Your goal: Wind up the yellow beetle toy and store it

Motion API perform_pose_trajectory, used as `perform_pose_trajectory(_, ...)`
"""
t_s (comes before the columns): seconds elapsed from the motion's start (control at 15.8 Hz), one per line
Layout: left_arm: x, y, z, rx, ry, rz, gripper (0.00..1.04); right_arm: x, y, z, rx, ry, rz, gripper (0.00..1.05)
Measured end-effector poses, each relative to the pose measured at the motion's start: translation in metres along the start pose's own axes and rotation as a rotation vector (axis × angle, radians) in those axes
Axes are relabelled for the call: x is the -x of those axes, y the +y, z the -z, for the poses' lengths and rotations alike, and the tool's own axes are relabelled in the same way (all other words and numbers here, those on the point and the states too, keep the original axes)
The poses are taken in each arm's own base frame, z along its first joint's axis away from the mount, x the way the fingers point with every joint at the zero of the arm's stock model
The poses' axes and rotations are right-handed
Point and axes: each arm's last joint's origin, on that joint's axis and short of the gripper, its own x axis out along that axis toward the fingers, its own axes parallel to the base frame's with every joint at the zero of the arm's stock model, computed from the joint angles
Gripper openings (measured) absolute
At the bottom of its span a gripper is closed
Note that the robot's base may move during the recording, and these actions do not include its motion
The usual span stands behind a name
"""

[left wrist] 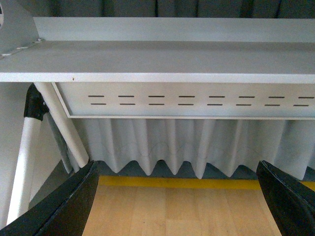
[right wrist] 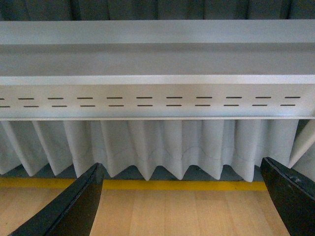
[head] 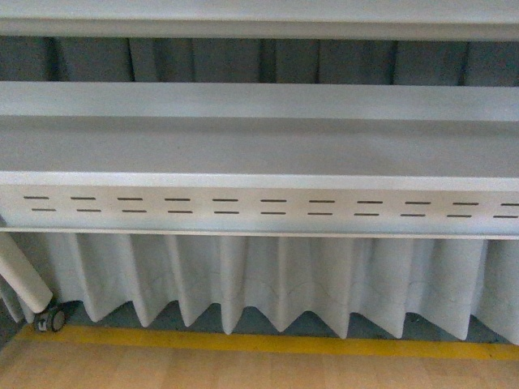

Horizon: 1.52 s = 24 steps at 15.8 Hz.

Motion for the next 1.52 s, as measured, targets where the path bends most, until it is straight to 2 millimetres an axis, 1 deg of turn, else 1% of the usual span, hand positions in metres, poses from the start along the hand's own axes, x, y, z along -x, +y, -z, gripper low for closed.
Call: perform_pose_trajectory(1.52, 0.0, 0.0, 0.0, 0.0, 0.0, 0.0, 0.98, 0.0, 0.0, 0.0, 0.0, 0.0, 0.0, 0.98)
